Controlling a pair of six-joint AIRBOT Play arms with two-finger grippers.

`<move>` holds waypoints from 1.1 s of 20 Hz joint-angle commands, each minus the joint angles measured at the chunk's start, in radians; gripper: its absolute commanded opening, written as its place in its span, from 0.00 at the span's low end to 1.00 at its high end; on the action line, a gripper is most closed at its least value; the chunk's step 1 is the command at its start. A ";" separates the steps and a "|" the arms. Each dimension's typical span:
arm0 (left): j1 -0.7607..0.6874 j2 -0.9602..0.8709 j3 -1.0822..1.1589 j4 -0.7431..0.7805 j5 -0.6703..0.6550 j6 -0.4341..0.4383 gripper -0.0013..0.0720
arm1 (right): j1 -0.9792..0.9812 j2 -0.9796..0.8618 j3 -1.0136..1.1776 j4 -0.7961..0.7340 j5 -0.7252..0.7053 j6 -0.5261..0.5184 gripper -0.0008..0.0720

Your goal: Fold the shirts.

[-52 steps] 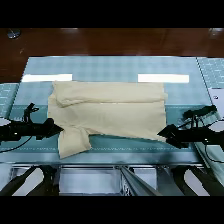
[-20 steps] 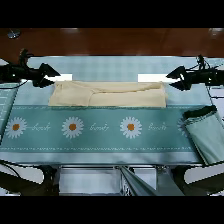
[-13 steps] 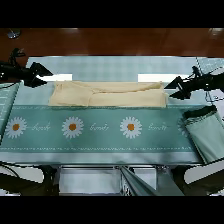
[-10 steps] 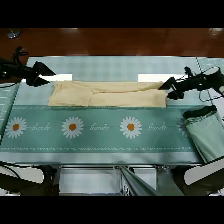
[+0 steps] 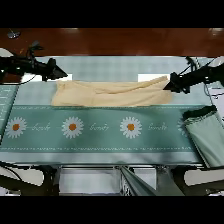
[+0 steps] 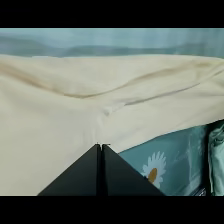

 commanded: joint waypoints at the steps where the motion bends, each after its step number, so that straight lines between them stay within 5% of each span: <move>1: -0.165 0.008 0.001 0.061 0.072 0.011 0.05 | 0.000 0.293 -0.120 -0.068 -0.002 -0.019 0.04; 4: -0.386 -0.002 0.001 0.215 0.219 -0.109 0.05 | 0.014 0.561 -0.258 -0.053 0.005 0.000 0.04; 11: -0.848 -0.095 0.002 0.212 0.516 -0.248 0.05 | 0.121 0.854 -0.352 -0.034 0.016 0.126 0.04; 18: -1.035 -0.207 0.019 0.078 0.492 -0.231 0.05 | 0.124 0.865 -0.351 0.052 -0.002 0.119 0.04; 22: -0.963 -0.206 0.107 0.063 0.336 -0.176 0.05 | 0.124 0.865 -0.351 0.055 0.001 0.124 0.04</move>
